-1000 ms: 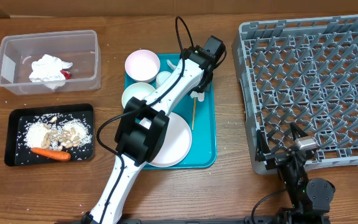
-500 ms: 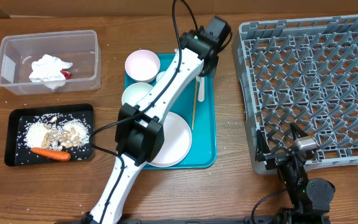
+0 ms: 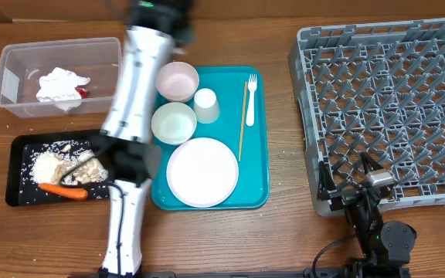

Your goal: Sort waste into correct bins and load items into the dishwasher rack

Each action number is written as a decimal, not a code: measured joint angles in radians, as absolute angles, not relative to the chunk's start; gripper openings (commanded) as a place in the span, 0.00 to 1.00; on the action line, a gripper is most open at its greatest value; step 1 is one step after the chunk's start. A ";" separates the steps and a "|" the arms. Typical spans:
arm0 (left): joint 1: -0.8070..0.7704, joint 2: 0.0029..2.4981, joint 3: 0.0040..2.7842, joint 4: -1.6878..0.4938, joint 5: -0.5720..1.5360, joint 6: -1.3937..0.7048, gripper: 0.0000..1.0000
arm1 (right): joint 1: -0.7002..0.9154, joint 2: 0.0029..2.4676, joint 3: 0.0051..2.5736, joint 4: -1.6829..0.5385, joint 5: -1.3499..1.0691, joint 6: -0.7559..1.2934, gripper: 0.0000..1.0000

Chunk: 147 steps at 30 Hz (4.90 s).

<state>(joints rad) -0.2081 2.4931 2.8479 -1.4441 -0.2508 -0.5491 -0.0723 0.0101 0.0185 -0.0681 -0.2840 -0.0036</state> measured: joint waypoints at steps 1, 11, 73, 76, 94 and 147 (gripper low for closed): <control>-0.160 2.494 2.848 -1.451 -0.251 -0.561 0.14 | -0.072 0.010 0.019 -0.068 -0.284 -0.004 1.00; 0.163 2.494 2.777 -1.478 -0.181 -0.631 0.54 | -0.072 0.010 0.019 -0.068 -0.284 -0.004 1.00; 0.330 2.160 2.592 -1.593 0.026 -0.346 1.00 | -0.072 0.010 0.033 0.390 -0.786 0.694 1.00; 0.330 2.160 2.592 -1.594 0.020 -0.346 1.00 | -0.072 0.035 0.131 0.253 -0.794 0.677 1.00; 0.330 2.158 2.591 -1.595 0.010 -0.346 1.00 | 0.136 1.009 1.252 -0.597 -0.695 0.128 1.00; 0.330 2.158 2.591 -1.594 0.010 -0.346 1.00 | 0.662 2.152 1.537 -0.323 0.117 0.119 0.77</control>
